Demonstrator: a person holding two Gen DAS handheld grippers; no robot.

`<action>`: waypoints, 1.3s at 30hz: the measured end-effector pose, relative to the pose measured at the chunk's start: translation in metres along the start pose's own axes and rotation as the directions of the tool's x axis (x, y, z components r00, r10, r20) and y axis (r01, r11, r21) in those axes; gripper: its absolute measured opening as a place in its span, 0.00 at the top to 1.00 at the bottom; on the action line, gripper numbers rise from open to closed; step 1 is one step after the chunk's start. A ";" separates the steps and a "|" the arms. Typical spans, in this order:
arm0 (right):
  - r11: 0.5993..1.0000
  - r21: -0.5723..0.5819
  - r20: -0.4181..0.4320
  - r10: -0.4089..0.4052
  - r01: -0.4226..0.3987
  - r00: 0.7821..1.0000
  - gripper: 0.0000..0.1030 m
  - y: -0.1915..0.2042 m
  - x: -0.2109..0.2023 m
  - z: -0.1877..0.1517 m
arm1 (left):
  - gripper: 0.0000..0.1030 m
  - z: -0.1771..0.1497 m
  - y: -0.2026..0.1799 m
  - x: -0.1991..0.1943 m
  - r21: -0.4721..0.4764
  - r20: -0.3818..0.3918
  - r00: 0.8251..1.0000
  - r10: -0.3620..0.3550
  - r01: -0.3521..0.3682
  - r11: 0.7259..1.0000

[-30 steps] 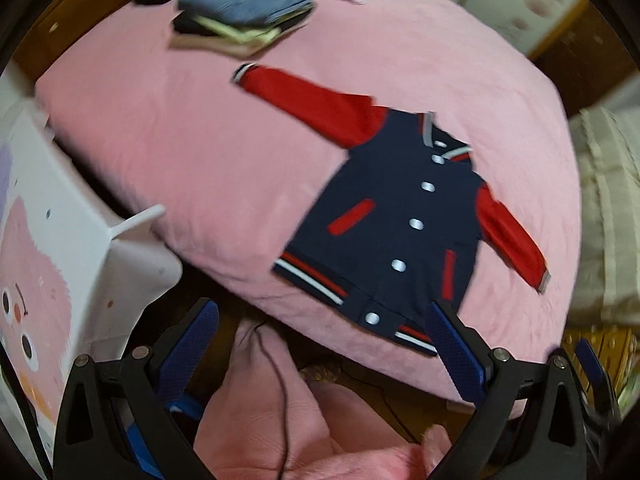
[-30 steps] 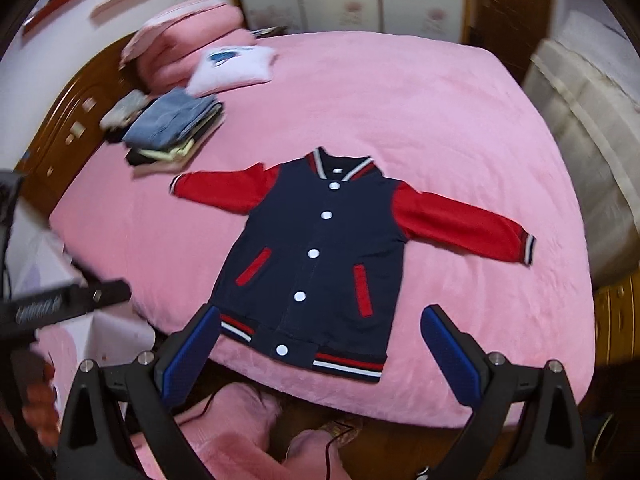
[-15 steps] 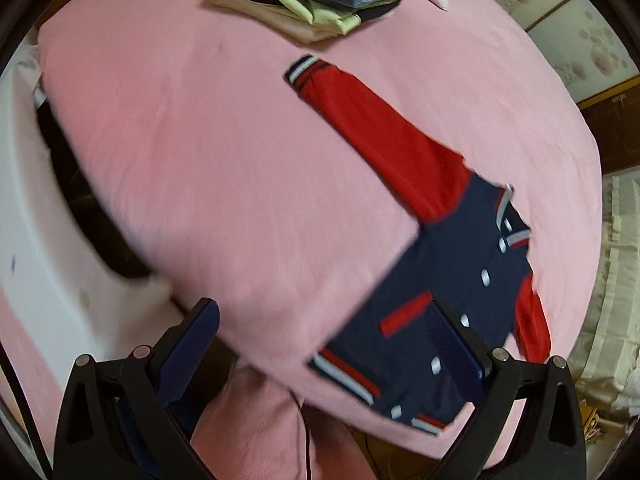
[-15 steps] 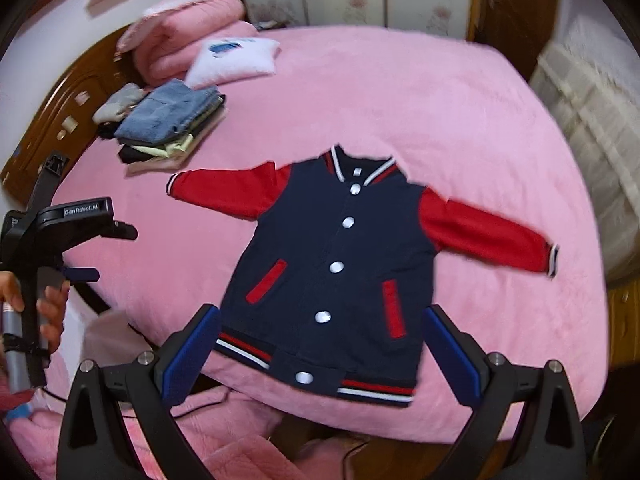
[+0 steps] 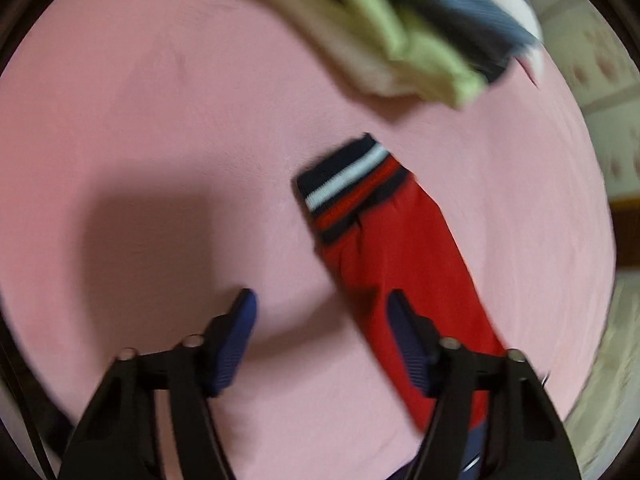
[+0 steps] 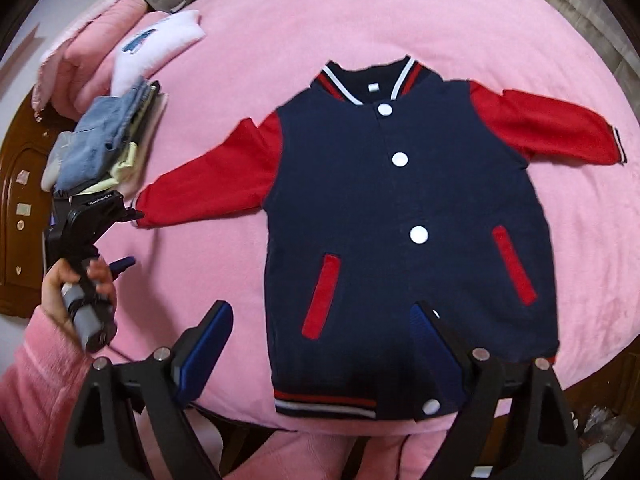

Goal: Fold large clothes
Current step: 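Reach the left tool to the red sleeve cuff and grasp it, then fold the red sleeve across the jacket body with the left tool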

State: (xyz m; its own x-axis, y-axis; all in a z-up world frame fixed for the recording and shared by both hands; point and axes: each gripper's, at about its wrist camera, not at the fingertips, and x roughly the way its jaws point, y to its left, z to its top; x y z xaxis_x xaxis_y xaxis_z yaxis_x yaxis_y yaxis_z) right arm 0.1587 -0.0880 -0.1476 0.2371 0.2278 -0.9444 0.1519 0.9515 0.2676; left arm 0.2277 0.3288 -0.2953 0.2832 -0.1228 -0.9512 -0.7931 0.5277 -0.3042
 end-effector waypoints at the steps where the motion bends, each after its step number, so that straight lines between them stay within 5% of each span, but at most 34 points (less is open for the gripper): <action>1: 1.000 0.006 -0.003 -0.002 0.002 1.000 0.13 0.000 0.007 0.002 | 0.45 0.006 0.005 0.011 -0.053 0.010 1.000 -0.014 0.014 0.998; 3: 1.000 0.019 -0.012 0.002 -0.002 1.000 0.13 -0.002 0.017 0.005 | 0.48 0.013 0.008 0.018 -0.092 0.050 0.997 -0.060 0.064 0.994; 6: 0.999 0.032 -0.038 0.011 -0.010 0.999 0.13 -0.007 0.030 0.008 | 0.77 0.020 0.002 0.023 -0.059 0.084 0.988 -0.132 0.137 0.989; 11: 0.999 0.035 -0.048 0.011 -0.010 0.999 0.13 -0.014 0.044 0.017 | 0.81 0.021 -0.024 0.017 0.061 0.121 0.988 -0.099 0.092 0.994; 17: 0.997 0.059 0.031 0.038 -0.039 0.999 0.13 -0.032 0.038 0.036 | 0.81 -0.004 -0.075 -0.034 0.253 0.167 0.955 -0.247 0.200 0.946; 20: 0.994 0.080 0.101 0.064 -0.072 0.993 0.13 -0.048 0.028 0.045 | 0.81 -0.033 -0.117 -0.049 0.403 0.112 0.950 -0.292 0.225 0.887; 27: 0.989 0.134 0.182 0.041 -0.066 0.982 0.13 -0.093 0.017 0.063 | 0.78 -0.135 -0.227 -0.045 0.672 -0.050 0.926 -0.374 0.308 0.673; 29: 0.984 0.167 0.186 0.037 -0.068 0.982 0.13 -0.108 0.018 0.066 | 0.64 -0.163 -0.259 -0.028 0.724 -0.090 0.943 -0.320 0.282 0.629; 31: 0.979 0.195 0.180 0.028 -0.064 0.983 0.13 -0.123 0.021 0.068 | 0.28 -0.185 -0.276 -0.021 0.770 -0.106 0.960 -0.260 0.245 0.589; 33: 0.976 0.208 0.176 0.026 -0.063 0.984 0.13 -0.134 0.024 0.068 | 0.26 -0.198 -0.280 -0.020 0.796 -0.089 0.965 -0.246 0.217 0.566; 36: 0.970 0.219 0.173 0.064 -0.101 0.983 0.13 -0.147 0.029 0.073 | 0.18 -0.221 -0.267 -0.032 0.792 -0.047 0.979 -0.198 0.158 0.589; 39: 0.960 0.209 0.151 0.155 -0.185 0.976 0.13 -0.148 0.042 0.086 | 0.15 -0.214 -0.221 -0.022 0.736 -0.029 0.995 -0.097 0.087 0.672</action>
State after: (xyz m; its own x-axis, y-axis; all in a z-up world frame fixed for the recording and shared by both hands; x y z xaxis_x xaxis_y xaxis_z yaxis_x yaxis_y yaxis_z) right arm 0.2282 -0.2375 -0.2105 0.4004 0.3390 -0.8514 0.3021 0.8283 0.4718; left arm 0.2809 0.0347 -0.2183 0.3433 -0.1975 -0.9182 -0.1114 0.9622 -0.2486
